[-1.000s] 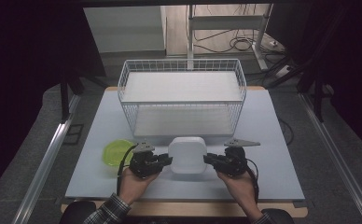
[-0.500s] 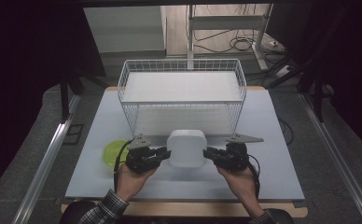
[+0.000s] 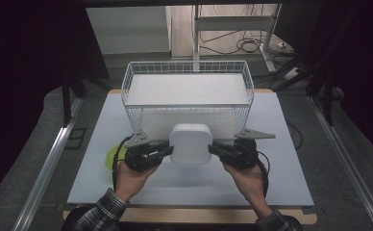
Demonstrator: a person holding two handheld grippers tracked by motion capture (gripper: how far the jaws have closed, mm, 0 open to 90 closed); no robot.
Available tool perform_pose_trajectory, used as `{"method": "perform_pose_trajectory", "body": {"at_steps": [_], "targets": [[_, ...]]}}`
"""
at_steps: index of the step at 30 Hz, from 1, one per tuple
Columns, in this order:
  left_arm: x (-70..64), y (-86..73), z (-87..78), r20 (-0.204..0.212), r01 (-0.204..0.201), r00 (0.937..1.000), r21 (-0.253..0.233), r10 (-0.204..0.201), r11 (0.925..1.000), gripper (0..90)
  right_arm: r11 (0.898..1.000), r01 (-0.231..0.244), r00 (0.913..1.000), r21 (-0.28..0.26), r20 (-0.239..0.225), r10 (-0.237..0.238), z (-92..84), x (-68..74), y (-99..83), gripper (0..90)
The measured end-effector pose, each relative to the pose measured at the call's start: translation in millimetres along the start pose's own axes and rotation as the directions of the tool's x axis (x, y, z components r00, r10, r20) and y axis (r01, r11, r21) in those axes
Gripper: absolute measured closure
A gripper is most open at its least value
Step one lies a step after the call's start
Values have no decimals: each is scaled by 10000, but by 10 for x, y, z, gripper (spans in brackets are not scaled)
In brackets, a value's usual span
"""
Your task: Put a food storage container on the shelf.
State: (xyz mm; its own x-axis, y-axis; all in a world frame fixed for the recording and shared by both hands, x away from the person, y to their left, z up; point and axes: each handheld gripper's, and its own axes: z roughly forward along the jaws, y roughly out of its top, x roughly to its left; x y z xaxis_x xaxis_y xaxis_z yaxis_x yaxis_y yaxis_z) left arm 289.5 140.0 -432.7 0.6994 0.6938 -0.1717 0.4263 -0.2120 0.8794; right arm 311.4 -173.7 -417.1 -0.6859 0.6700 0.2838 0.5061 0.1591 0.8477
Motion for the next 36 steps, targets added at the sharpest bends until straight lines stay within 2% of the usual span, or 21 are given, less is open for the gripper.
{"method": "perform_pose_trajectory", "body": {"at_steps": [6, 14, 17, 29, 36], "targets": [[-5, 96, -41, -58, -66, 10000, -189, 65, 9998, 741, 9995, 253, 9997, -200, 80, -252, -41, 43, 124, 748], [-14, 231, -94, -206, -242, 9995, -433, 233, 9988, 741, 9990, 242, 9996, -377, 124, -238, -63, 55, 223, 748], [-11, 284, -112, -285, -296, 9992, -480, 283, 9984, 739, 9980, 384, 9991, -500, 171, -376, -73, 69, 283, 748], [-3, 551, -220, -609, -687, 9961, -730, 643, 9950, 737, 9933, 796, 9962, -841, 408, -764, -142, 153, 585, 748], [35, 702, -276, -700, -738, 9953, -924, 675, 9930, 737, 9885, 1141, 9922, -996, 618, -1083, -159, 218, 800, 748]]}}
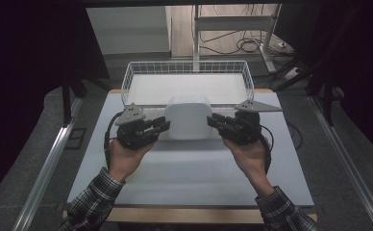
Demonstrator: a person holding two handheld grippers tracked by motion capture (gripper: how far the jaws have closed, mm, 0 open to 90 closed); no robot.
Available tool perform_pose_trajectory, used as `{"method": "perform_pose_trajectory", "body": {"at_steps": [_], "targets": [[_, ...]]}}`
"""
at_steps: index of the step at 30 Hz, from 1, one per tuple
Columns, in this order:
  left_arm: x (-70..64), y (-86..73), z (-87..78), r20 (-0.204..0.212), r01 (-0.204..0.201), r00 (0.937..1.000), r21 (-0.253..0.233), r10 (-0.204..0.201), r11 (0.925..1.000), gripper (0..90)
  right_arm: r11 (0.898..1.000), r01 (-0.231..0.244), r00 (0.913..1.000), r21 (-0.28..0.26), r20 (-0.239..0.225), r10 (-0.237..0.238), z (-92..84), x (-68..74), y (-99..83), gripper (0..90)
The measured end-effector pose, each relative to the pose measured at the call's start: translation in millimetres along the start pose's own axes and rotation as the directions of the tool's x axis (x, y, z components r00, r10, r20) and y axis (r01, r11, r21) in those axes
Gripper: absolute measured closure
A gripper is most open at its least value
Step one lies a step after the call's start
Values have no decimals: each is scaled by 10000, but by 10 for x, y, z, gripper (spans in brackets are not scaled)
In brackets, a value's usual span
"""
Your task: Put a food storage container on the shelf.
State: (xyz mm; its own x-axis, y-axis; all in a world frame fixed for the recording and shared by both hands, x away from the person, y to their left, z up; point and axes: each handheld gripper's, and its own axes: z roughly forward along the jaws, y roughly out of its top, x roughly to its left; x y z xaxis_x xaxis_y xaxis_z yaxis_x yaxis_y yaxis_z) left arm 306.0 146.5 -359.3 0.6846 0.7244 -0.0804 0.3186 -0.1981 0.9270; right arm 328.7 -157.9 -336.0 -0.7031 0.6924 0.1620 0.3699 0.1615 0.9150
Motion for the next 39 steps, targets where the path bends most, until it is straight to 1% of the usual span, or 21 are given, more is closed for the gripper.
{"method": "perform_pose_trajectory", "body": {"at_steps": [4, 8, 11, 17, 22, 27, 31, 36, 39], "targets": [[20, 94, -29, -99, -97, 9999, -82, 96, 9999, 737, 10000, 58, 10000, -67, 60, -57, 9, 2, 85, 749], [38, 182, -53, -167, -177, 9997, -182, 174, 9997, 737, 9998, 19, 10000, -212, 34, -18, 21, -10, 177, 749], [63, 236, -61, -164, -171, 9997, -303, 167, 9994, 737, 9996, 18, 10000, -290, 30, -17, 35, -23, 234, 749], [118, 303, -16, -267, -193, 9995, -397, 182, 9990, 738, 9993, -3, 9999, -365, 137, 8, 89, -66, 313, 749], [173, 370, 27, -304, -271, 9992, -371, 259, 9989, 738, 9990, -134, 9997, -423, 210, 143, 149, -129, 362, 749], [232, 436, 65, -283, -199, 9994, -432, 186, 9989, 740, 9988, -279, 9993, -414, 249, 290, 208, -192, 420, 749], [284, 456, 108, -234, -46, 9997, -462, 35, 9989, 739, 9986, -338, 9989, -414, 299, 350, 256, -235, 462, 748], [368, 494, 166, -354, 81, 9993, -359, -94, 9993, 739, 9988, -352, 9985, -327, 404, 365, 330, -267, 513, 749], [408, 512, 200, -372, 224, 9990, -313, -236, 9993, 739, 9989, -390, 9981, -258, 463, 401, 372, -290, 546, 749]]}}
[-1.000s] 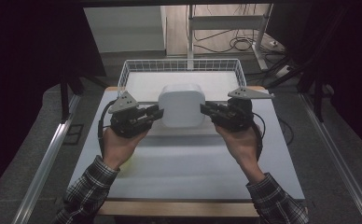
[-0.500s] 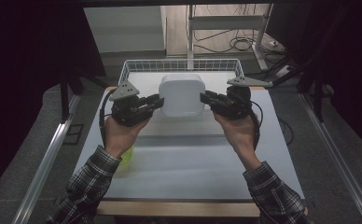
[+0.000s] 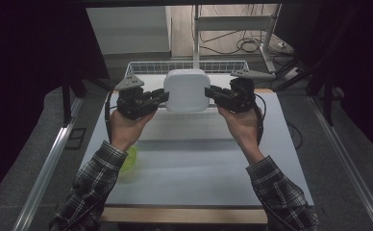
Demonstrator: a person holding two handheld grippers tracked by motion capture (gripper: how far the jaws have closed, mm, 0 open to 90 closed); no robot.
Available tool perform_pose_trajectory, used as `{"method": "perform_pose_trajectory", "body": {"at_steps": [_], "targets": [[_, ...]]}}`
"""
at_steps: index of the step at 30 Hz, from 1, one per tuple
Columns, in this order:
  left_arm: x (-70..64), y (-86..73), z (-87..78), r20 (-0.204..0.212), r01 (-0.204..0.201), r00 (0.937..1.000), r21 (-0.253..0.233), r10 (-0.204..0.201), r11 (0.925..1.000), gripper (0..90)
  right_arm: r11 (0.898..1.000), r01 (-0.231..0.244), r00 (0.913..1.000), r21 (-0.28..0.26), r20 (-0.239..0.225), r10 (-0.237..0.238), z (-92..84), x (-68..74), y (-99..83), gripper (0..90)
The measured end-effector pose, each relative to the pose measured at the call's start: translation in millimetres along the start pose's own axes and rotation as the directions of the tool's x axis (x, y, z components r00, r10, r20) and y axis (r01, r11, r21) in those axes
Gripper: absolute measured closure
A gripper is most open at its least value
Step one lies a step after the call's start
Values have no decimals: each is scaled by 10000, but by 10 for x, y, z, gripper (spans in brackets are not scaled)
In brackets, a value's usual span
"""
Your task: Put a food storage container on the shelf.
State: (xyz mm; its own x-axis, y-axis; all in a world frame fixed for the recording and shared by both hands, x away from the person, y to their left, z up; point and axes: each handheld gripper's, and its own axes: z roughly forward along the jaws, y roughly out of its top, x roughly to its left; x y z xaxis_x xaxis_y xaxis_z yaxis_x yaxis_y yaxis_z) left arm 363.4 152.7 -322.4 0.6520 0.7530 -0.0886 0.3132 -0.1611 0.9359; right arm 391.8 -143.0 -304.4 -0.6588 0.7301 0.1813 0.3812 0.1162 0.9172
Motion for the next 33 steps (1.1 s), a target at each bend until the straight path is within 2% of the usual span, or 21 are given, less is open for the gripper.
{"method": "perform_pose_trajectory", "body": {"at_steps": [7, 15, 23, 33], "targets": [[85, 19, 65, 61, 335, 9994, 5, -335, 9994, 738, 9999, -76, 10000, 114, 52, 76, 75, -41, 49, 749], [140, 34, 107, 123, 512, 9986, 34, -512, 9987, 732, 9994, -227, 9997, 264, 25, 226, 144, -93, 83, 746], [145, 76, 125, 138, 392, 9991, 83, -393, 9992, 718, 9992, -259, 9997, 297, 19, 258, 198, -134, 94, 707], [169, 92, 198, -105, 193, 9998, 176, -192, 9997, 664, 9991, 221, 9996, 365, 170, -227, 271, -127, 105, 629]]}}
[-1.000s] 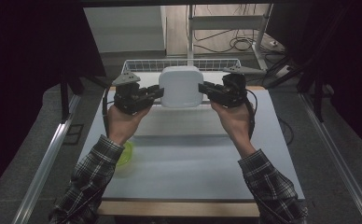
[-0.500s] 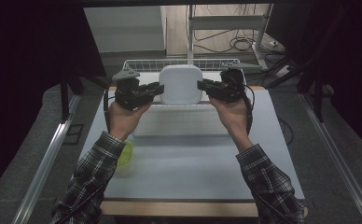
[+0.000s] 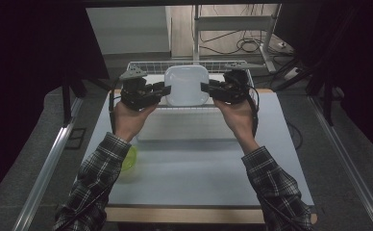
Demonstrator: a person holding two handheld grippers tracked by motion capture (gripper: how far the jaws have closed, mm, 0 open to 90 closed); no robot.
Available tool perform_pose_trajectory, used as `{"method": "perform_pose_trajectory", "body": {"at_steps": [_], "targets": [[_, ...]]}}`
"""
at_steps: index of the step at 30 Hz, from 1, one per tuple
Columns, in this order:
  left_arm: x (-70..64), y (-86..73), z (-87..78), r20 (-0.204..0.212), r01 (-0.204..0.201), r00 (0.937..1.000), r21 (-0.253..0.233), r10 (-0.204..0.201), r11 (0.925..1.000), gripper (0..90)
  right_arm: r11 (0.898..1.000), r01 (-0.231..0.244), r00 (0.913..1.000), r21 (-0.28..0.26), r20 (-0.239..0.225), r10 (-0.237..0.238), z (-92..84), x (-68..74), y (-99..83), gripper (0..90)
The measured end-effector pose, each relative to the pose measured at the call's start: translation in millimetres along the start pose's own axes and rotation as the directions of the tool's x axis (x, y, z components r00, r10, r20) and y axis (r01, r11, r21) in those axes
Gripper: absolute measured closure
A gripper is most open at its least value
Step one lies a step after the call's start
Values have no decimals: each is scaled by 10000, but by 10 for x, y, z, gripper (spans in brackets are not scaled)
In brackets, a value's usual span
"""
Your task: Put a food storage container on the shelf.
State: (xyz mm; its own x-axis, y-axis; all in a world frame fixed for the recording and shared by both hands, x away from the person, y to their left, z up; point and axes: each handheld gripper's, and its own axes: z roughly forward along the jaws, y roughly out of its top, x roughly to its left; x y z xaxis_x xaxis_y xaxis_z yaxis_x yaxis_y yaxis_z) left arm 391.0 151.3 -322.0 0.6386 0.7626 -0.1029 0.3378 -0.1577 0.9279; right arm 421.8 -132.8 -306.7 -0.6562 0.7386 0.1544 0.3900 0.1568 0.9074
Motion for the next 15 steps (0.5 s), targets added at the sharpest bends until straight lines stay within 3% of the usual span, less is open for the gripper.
{"method": "perform_pose_trajectory", "body": {"at_steps": [15], "targets": [[39, 21, 132, -226, -116, 9997, 224, 121, 9997, 512, 9997, 65, 10000, 216, -2, -65, 95, 2, -15, 556]]}}
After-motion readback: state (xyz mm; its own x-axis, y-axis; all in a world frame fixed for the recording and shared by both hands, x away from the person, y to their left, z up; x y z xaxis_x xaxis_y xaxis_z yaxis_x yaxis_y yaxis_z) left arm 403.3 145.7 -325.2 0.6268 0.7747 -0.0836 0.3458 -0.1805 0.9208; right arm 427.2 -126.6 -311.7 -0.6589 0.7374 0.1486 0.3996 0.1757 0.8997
